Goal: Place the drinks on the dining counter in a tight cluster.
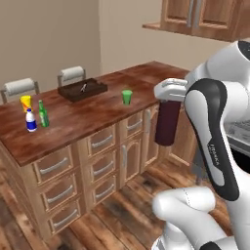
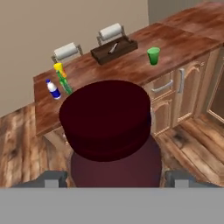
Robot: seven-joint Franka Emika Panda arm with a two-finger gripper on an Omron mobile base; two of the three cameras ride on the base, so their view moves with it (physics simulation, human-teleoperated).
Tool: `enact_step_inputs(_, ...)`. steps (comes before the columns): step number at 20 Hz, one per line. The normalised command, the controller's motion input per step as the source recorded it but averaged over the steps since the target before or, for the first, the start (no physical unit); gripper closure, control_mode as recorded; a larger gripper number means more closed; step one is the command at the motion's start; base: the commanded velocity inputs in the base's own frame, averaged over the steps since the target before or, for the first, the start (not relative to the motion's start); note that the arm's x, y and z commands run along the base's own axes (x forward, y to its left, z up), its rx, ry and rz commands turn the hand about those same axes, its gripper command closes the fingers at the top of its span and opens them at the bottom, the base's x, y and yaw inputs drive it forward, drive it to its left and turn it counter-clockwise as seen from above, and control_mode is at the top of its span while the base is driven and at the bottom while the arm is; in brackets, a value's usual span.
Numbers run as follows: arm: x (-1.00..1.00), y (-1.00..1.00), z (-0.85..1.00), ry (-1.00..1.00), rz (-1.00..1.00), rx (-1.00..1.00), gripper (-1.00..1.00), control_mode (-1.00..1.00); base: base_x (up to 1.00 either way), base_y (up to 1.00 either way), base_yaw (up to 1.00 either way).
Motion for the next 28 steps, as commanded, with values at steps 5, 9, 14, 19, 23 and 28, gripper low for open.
enact_step_inputs(5, 0.00, 0.00, 0.00, 0.00, 0.00, 0.00, 1.00, 1.00, 1.00, -0.35, 0.34)
enact_step_inputs(9, 0.00, 0.00, 0.00, 0.00, 0.00, 0.00, 1.00, 1.00, 1.00, 0.00, 0.64)
enact_step_inputs(14, 0.00, 0.00, 0.00, 0.00, 0.00, 0.00, 1.00, 1.00, 1.00, 0.00, 0.70)
enact_step_inputs(19, 0.00, 0.00, 0.00, 0.00, 0.00, 0.00, 1.00, 1.00, 1.00, -0.12, 0.48)
enact_step_inputs(23, 0.00, 0.00, 0.00, 0.00, 0.00, 0.00, 1.00, 1.00, 0.98, -0.01, -0.03)
enact_step_inputs(28, 0.00, 0.00, 0.00, 0.00, 0.00, 0.00, 1.00, 1.00, 0.91, 0.00, -0.27)
